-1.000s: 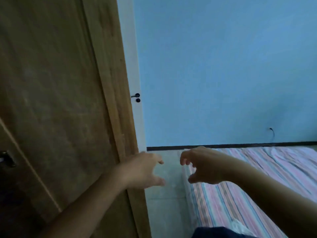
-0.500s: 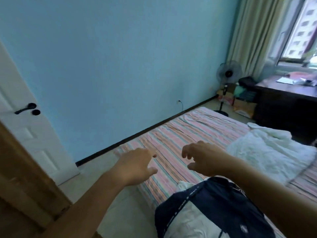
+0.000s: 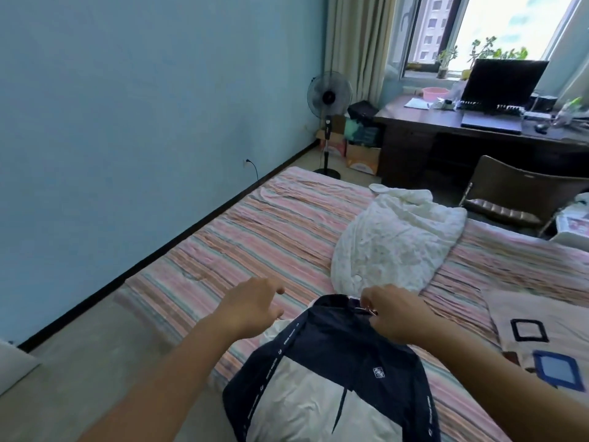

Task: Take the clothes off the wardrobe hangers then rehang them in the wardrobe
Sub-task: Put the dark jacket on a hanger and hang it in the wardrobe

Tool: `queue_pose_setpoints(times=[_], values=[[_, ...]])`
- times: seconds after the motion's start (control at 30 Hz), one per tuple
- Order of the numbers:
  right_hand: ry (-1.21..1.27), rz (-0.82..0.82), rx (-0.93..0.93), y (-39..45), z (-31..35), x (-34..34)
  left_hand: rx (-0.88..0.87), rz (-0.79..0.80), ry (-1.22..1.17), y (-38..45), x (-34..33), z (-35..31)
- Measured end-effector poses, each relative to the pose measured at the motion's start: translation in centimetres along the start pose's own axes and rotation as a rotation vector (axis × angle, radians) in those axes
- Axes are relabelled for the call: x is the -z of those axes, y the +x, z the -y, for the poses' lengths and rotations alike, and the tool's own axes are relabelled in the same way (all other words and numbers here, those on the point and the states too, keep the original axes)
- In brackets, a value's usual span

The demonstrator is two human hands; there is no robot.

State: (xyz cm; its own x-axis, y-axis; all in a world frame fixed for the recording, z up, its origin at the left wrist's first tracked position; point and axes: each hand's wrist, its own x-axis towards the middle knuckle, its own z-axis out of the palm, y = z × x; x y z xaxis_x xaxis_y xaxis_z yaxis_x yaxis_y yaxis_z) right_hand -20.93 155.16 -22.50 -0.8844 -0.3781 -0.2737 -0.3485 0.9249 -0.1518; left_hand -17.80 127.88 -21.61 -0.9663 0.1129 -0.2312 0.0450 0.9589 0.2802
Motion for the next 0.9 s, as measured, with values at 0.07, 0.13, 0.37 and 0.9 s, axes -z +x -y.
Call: queue_pose_setpoints(times=[0.07,0.13,0.37,0.9], values=[[0.032,-0.005,-0.032,1.4,-3.0,-1.0,-0.010,0.029,0.020,3.4,-1.5,-1.1],[0.051,-0.012,-0.064,3.0,-5.8,-2.1,-0.022,0.053,0.028,6.9,-3.0,-2.3],[0.102,0.010,-0.194,9.1,-15.4,-8.0,-0.035,0.179,0.025,19.4,-8.8,-5.4],[0.405,0.099,-0.493,22.1,-28.7,-28.0,-0.047,0.396,0.122,39.8,-32.0,-3.2]])
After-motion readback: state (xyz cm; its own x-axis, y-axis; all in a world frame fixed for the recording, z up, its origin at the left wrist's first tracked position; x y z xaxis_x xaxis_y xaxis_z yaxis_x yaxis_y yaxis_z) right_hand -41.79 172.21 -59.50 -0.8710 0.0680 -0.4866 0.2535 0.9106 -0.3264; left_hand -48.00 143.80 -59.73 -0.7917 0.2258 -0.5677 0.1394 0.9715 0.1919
